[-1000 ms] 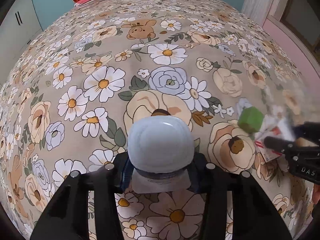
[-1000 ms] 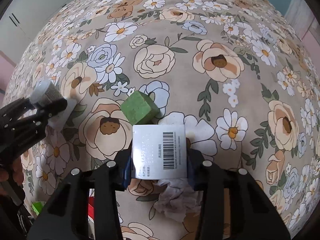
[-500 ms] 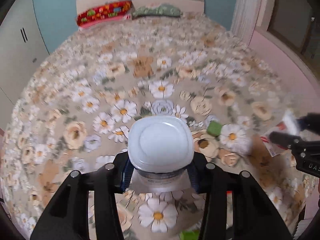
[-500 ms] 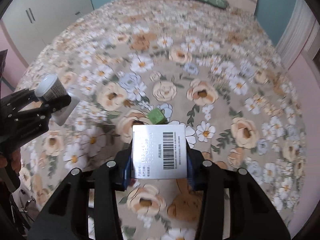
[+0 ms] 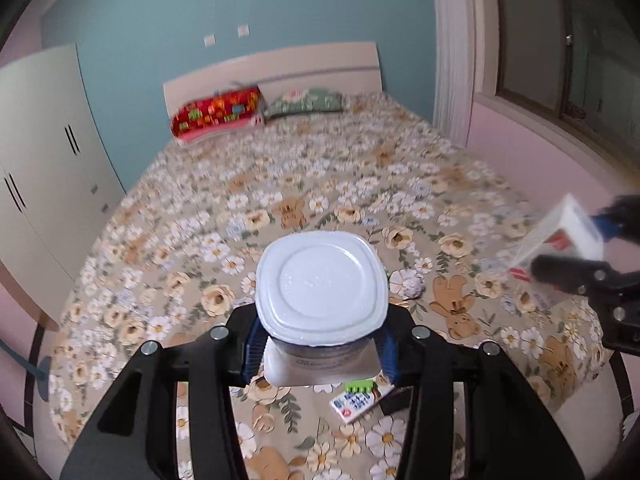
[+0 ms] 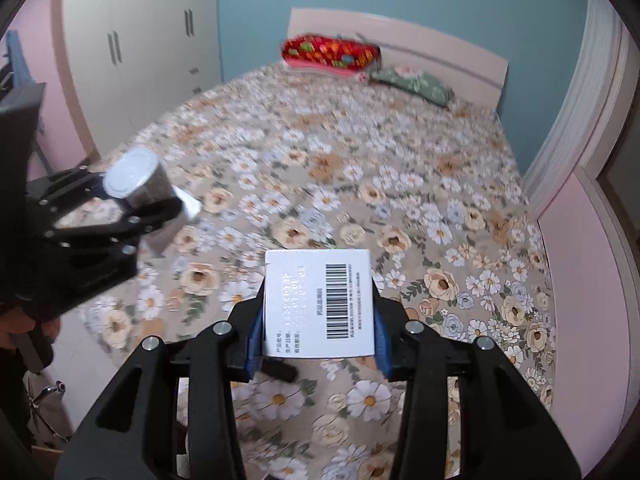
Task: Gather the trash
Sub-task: 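Carry the yogurt cup and barcode box with both tools over the bin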
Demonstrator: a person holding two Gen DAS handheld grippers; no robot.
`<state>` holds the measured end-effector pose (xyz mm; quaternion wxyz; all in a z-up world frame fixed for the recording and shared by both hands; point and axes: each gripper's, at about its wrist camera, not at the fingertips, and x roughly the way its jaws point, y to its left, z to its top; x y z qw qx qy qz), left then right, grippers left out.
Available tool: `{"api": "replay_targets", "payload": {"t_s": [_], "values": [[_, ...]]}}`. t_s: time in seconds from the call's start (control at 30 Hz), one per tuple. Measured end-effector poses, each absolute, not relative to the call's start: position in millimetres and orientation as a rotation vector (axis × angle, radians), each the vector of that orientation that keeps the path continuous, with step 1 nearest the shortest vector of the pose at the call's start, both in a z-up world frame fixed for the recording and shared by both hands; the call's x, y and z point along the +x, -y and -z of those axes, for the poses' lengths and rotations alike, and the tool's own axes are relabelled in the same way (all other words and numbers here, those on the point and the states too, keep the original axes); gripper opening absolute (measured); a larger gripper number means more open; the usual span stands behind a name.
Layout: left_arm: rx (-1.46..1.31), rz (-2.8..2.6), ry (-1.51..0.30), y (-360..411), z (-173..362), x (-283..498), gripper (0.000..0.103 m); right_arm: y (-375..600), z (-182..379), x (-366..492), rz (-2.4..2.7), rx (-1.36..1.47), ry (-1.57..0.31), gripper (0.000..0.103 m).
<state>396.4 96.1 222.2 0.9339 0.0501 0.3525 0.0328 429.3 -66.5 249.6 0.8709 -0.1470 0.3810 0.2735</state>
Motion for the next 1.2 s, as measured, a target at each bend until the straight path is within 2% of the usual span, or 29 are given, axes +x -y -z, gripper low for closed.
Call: {"api": "replay_targets", "payload": {"t_s": [0.23,0.4,0.7,1.2], "values": [[0.13,-0.039,-0.658,-65.5,-249.7,322.4,0.048,83.9,-280.2,346.2,-0.597,-0.308,-0.747,0.044],[0.141,-0.017,-0.645,-51.8,-232.8,275.7,0.048,96.4,-274.6,302.3,-0.621,-0.312,-0.739,0.044],[0.171,0.016,-0.676,-37.5,-178.2,215.8,0.048,102.5,-220.8,247.1,-0.694,-0.328,-0.769,0.044],[0.143,0.039,-0.816,-46.7,-60.3,171.3,0.048,98.7,-77.6,210.0,-0.778,-0.346,-0.961,0.044]]}}
